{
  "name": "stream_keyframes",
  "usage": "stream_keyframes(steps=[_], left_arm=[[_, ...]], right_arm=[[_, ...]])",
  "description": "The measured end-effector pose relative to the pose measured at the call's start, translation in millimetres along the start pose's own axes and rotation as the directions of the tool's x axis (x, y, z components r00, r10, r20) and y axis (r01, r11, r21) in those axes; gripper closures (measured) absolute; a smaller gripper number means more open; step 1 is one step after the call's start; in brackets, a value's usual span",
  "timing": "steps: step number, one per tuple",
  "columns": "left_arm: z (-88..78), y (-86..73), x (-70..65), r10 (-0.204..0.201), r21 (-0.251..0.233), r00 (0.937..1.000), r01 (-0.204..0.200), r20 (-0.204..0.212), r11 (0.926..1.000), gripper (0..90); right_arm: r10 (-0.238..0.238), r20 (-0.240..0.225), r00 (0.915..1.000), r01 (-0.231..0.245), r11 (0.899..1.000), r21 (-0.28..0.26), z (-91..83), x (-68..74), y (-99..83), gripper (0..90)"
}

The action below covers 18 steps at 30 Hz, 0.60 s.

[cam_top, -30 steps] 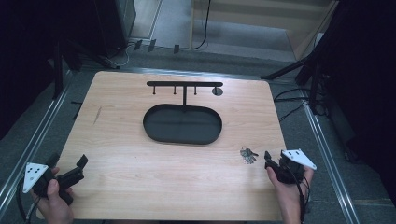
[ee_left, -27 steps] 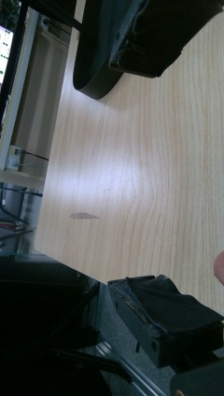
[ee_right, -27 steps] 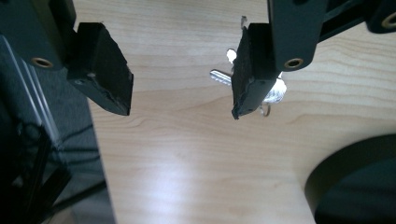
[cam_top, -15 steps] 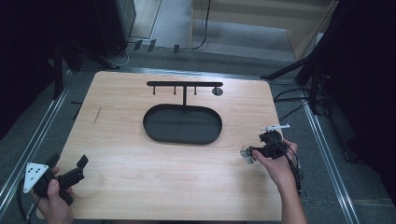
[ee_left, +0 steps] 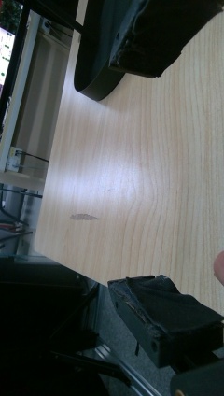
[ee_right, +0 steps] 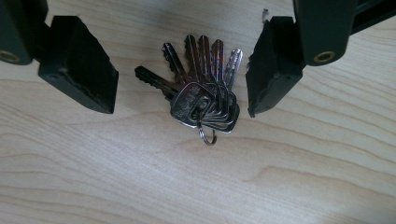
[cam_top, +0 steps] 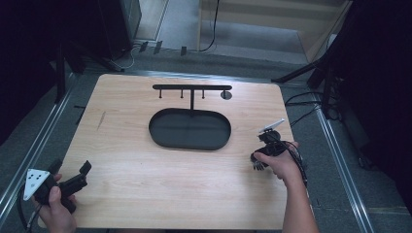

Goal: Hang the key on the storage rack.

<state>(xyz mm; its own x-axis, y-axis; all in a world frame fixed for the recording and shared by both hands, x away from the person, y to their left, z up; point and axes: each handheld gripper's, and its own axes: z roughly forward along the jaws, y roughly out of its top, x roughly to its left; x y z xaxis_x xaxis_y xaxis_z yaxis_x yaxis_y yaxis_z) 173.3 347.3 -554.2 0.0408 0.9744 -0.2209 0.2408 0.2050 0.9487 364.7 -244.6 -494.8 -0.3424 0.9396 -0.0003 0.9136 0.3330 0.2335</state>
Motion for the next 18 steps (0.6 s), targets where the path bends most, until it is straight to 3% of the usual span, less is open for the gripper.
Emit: stream_keyframes(steps=[5,12,17,18], left_arm=[[0.0,0.0,0.0,0.001,0.000,1.0000,-0.001,0.002,1.0000,0.0],[0.0,0.0,0.2,-0.002,-0.001,1.0000,0.002,0.002,1.0000,0.0],[0.1,0.1,0.2,0.000,0.000,1.0000,0.000,0.002,1.0000,0.0],[0.1,0.0,0.2,-0.002,0.000,1.0000,0.002,0.002,1.0000,0.0]], right_arm=[[-0.020,0.000,0.9998,0.020,1.000,0.024,7.0,5.8,1.6,21.8],[0.006,0.010,0.9999,-0.006,0.999,0.050,15.8,10.4,4.1,23.2],[0.001,0.021,0.9998,-0.002,0.999,0.048,16.9,8.7,1.7,28.4],[0.005,0.024,0.9997,-0.006,0.999,0.044,15.3,7.0,0.7,34.6]])
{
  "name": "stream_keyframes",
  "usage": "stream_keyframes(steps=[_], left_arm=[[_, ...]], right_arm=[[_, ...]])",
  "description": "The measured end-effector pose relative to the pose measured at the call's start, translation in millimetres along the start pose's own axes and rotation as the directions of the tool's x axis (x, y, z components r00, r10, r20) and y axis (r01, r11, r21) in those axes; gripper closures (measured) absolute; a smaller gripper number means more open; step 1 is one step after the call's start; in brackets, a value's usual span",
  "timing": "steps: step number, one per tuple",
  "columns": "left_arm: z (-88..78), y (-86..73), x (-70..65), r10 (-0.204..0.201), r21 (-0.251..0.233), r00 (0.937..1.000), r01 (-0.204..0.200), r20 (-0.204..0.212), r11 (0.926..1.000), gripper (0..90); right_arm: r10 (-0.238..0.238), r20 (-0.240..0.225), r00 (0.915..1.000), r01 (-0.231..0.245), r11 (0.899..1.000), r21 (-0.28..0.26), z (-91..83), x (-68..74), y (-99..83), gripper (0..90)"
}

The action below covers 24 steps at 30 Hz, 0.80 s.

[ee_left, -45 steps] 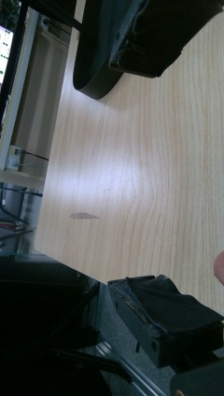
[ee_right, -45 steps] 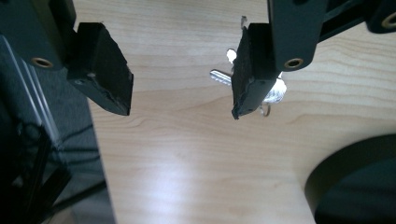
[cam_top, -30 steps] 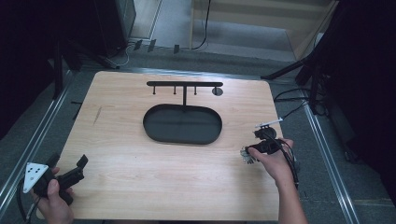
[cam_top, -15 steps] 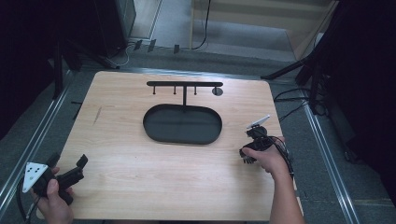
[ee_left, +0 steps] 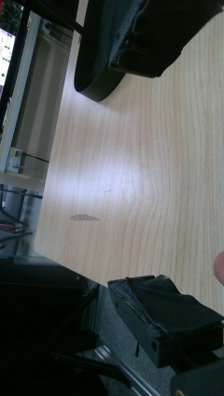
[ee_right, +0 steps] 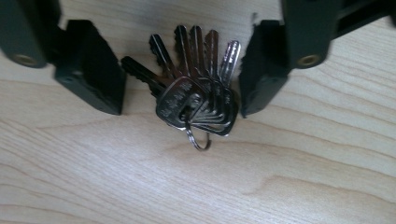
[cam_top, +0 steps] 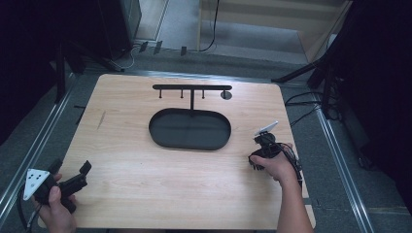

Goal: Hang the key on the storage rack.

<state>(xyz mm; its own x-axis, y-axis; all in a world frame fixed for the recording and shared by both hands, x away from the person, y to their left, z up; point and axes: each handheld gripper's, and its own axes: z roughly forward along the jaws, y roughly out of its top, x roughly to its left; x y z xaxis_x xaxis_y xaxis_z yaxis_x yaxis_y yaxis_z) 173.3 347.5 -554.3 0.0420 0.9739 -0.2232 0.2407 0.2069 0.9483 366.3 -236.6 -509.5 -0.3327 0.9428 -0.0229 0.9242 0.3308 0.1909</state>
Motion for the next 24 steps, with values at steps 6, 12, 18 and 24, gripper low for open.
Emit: stream_keyframes(steps=[6,12,18,24], left_arm=[[0.0,0.0,-0.1,0.001,0.000,1.0000,-0.001,0.000,1.0000,0.0],[0.0,0.0,-0.2,0.002,0.001,1.0000,-0.002,0.000,1.0000,0.0],[0.1,0.1,0.2,-0.001,0.001,1.0000,0.001,0.000,1.0000,0.0],[0.2,0.1,0.3,-0.002,0.001,1.0000,0.002,0.001,1.0000,0.0]], right_arm=[[-0.043,-0.016,0.9989,0.042,0.999,-0.020,-5.3,-3.4,-6.4,67.5],[-0.101,-0.023,0.9947,0.101,0.995,-0.005,-8.6,-7.4,-11.9,68.2],[-0.120,-0.002,0.9928,0.120,0.993,-0.017,-15.1,-13.5,-14.4,68.0],[-0.068,-0.015,0.9976,0.067,0.997,-0.032,-14.2,-17.0,-16.6,67.3]])
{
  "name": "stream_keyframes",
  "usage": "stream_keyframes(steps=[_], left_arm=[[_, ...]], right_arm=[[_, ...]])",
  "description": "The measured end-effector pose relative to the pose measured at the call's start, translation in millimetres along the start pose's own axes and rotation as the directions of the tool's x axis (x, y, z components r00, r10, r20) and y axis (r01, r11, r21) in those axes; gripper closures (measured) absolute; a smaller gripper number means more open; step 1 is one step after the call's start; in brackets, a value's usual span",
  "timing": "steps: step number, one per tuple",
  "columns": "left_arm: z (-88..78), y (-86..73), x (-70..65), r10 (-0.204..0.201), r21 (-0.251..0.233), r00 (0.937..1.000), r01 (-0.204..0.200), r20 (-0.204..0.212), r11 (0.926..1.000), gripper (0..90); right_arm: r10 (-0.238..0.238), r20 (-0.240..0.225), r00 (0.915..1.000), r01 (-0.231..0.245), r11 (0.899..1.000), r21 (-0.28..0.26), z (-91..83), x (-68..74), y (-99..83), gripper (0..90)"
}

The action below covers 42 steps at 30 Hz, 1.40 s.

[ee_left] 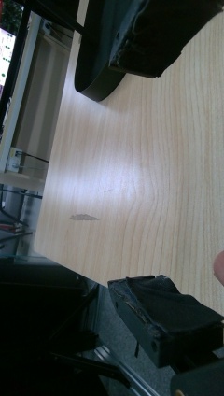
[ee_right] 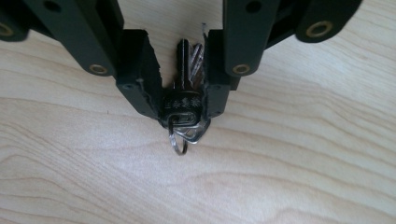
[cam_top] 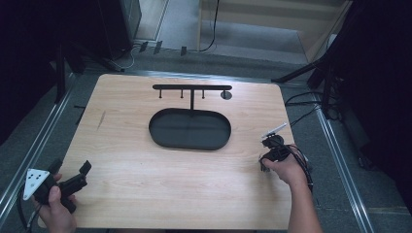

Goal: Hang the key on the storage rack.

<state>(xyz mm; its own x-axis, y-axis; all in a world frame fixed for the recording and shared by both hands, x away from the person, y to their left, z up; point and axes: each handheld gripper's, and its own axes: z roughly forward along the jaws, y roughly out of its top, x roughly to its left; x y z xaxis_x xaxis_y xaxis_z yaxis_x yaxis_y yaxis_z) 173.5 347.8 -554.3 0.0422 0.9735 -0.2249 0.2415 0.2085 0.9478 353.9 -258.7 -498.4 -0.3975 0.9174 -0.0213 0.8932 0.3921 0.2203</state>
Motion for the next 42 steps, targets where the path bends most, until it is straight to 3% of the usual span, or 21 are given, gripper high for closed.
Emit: stream_keyframes(steps=[1,3,4,5,8,12,16,17,20,22,25,26,27,28,29,30,34,36,39,42], left_arm=[[0.1,0.0,0.0,-0.001,0.000,1.0000,0.001,0.000,1.0000,0.0],[0.0,0.0,0.0,0.000,0.000,1.0000,0.000,0.000,1.0000,0.0],[0.1,0.0,0.0,-0.001,0.000,1.0000,0.001,0.000,1.0000,0.0],[0.1,0.0,0.0,-0.001,0.000,1.0000,0.001,0.000,1.0000,0.0],[0.1,0.0,-0.1,-0.001,0.000,1.0000,0.001,0.000,1.0000,0.0],[0.2,0.0,-0.2,-0.001,0.000,1.0000,0.001,0.000,1.0000,0.0],[0.3,0.0,-0.3,0.001,0.000,1.0000,-0.001,0.000,1.0000,0.0],[0.3,0.0,-0.3,0.001,0.001,1.0000,-0.001,0.000,1.0000,0.0],[0.2,0.0,-0.2,-0.001,0.001,1.0000,0.001,0.001,1.0000,0.0],[0.1,-0.1,-0.3,0.001,0.001,1.0000,-0.001,0.002,1.0000,0.0],[0.0,0.0,-0.2,0.000,0.001,1.0000,0.000,0.002,1.0000,0.0],[0.1,0.0,0.0,-0.002,0.001,1.0000,0.002,0.003,1.0000,0.0],[0.2,0.1,0.1,-0.004,0.003,1.0000,0.004,0.003,1.0000,0.0],[0.2,0.1,0.1,-0.004,0.003,1.0000,0.004,0.003,1.0000,0.0],[0.3,0.1,0.2,-0.004,0.003,1.0000,0.004,0.003,1.0000,0.0],[0.4,0.1,0.1,-0.004,0.003,1.0000,0.004,0.003,1.0000,0.0],[0.2,0.1,0.5,-0.006,0.003,1.0000,0.006,0.005,1.0000,0.0],[0.3,0.2,0.5,-0.007,0.004,1.0000,0.007,0.005,1.0000,0.0],[0.7,0.2,0.5,-0.013,0.002,0.9999,0.013,0.006,0.9999,0.0],[0.9,0.3,0.7,-0.014,0.002,0.9999,0.014,0.007,0.9999,0.0]], right_arm=[[0.027,-0.015,0.9995,-0.027,0.999,-0.021,-0.5,-1.4,-0.9,67.3],[0.037,-0.021,0.9991,-0.038,0.999,-0.028,-0.6,-1.9,-1.4,66.8],[0.048,-0.025,0.9985,-0.049,0.998,-0.033,0.1,-2.2,-2.6,59.8],[0.048,-0.025,0.9985,-0.049,0.998,-0.033,0.1,-2.2,-2.6,59.8],[0.065,0.002,0.9979,-0.065,0.997,-0.039,1.3,-5.0,-6.2,48.0],[0.089,-0.006,0.9960,-0.089,0.996,-0.026,6.8,-6.4,-11.3,42.4],[0.118,-0.018,0.9929,-0.118,0.992,-0.047,7.4,-5.1,-13.3,44.8],[0.124,0.011,0.9923,-0.123,0.991,-0.057,6.9,-1.0,-14.6,53.3],[0.145,0.033,0.9889,-0.143,0.988,-0.054,6.0,4.7,-15.8,58.3],[0.155,0.033,0.9873,-0.154,0.987,-0.046,5.5,6.3,-16.1,58.4],[0.159,0.034,0.9867,-0.158,0.987,-0.027,5.3,6.7,-18.7,51.9],[0.154,0.031,0.9876,-0.153,0.988,-0.025,5.2,7.0,-19.8,51.8],[0.146,0.030,0.9888,-0.145,0.989,-0.030,4.0,6.8,-21.6,64.7],[0.146,0.029,0.9889,-0.145,0.989,-0.034,3.4,6.6,-22.4,71.1],[0.146,0.029,0.9889,-0.145,0.989,-0.034,3.4,6.6,-22.4,71.1],[0.134,0.023,0.9907,-0.134,0.990,-0.034,2.8,5.5,-23.1,79.6],[0.108,0.003,0.9942,-0.108,0.993,-0.039,-2.4,1.9,-20.7,88.9],[0.092,0.016,0.9956,-0.091,0.995,-0.043,-6.4,0.7,-19.0,89.0],[-0.003,0.058,0.9983,0.004,1.000,-0.017,-25.2,4.9,-6.2,89.2],[-0.051,0.071,0.9962,0.053,0.998,-0.030,-41.9,11.6,7.5,89.2]])
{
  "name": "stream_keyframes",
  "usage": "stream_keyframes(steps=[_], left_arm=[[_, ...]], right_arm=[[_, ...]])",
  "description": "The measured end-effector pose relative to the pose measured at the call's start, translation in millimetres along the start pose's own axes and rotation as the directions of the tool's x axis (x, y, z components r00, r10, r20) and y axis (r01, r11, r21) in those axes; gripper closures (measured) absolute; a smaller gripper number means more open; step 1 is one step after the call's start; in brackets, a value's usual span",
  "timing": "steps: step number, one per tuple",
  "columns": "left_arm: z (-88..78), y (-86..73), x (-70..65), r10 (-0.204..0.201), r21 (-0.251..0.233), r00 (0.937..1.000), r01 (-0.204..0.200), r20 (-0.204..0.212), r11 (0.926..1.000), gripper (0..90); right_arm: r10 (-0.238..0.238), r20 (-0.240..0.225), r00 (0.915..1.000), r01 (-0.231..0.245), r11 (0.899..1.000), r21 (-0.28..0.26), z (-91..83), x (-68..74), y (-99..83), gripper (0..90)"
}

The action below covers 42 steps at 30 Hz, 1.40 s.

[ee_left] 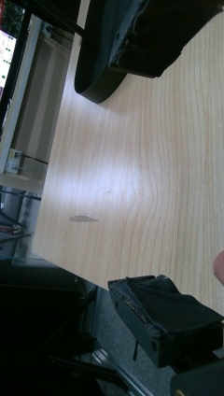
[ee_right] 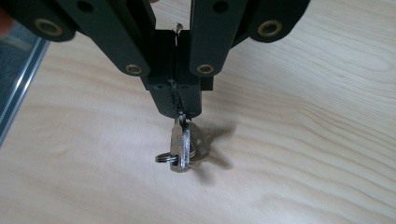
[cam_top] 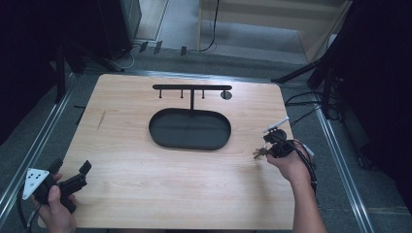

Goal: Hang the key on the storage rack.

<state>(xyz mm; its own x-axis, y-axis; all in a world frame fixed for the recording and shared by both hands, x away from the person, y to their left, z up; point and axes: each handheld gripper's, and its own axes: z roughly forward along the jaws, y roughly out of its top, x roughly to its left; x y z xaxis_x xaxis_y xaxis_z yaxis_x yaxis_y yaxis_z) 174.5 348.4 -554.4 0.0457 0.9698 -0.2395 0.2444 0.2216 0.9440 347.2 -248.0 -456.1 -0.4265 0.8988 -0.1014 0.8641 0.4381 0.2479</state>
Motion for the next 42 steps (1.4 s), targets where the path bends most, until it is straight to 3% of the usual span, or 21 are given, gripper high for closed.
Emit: stream_keyframes(steps=[1,4,11,16,19,25,34,42], left_arm=[[0.0,0.0,0.1,0.000,-0.001,1.0000,0.000,0.001,1.0000,0.0],[-0.1,0.0,0.5,-0.004,-0.001,1.0000,0.004,0.004,1.0000,0.0],[0.0,0.1,1.2,-0.003,0.002,1.0000,0.003,0.009,1.0000,0.0],[0.0,0.3,1.7,-0.009,0.003,0.9999,0.009,0.009,1.0000,0.0],[-0.1,0.3,1.9,-0.008,0.003,0.9999,0.008,0.010,1.0000,0.0],[0.1,0.3,2.0,-0.012,0.000,0.9999,0.012,0.013,0.9999,0.0],[0.1,0.3,1.7,-0.012,0.001,0.9998,0.012,0.013,0.9999,0.0],[0.0,0.3,1.7,-0.011,0.002,0.9998,0.011,0.013,0.9999,0.0]], right_arm=[[0.000,0.000,1.0000,0.000,1.000,0.000,0.0,0.0,0.0,89.2],[-0.058,0.022,0.9980,0.059,0.998,-0.019,-18.9,11.7,22.7,89.2],[-0.114,0.015,0.9934,0.114,0.992,-0.049,-36.7,34.4,60.0,89.1],[-0.175,0.019,0.9843,0.176,0.982,-0.068,-50.7,58.9,95.2,89.1],[-0.186,0.018,0.9824,0.187,0.979,-0.079,-58.0,65.6,105.9,89.1],[-0.234,0.010,0.9722,0.233,0.964,-0.124,-82.6,84.1,135.3,89.1],[-0.219,-0.036,0.9750,0.210,0.961,-0.178,-97.0,87.4,157.9,89.0],[-0.199,-0.011,0.9800,0.192,0.960,-0.204,-97.3,80.0,162.6,89.0]])
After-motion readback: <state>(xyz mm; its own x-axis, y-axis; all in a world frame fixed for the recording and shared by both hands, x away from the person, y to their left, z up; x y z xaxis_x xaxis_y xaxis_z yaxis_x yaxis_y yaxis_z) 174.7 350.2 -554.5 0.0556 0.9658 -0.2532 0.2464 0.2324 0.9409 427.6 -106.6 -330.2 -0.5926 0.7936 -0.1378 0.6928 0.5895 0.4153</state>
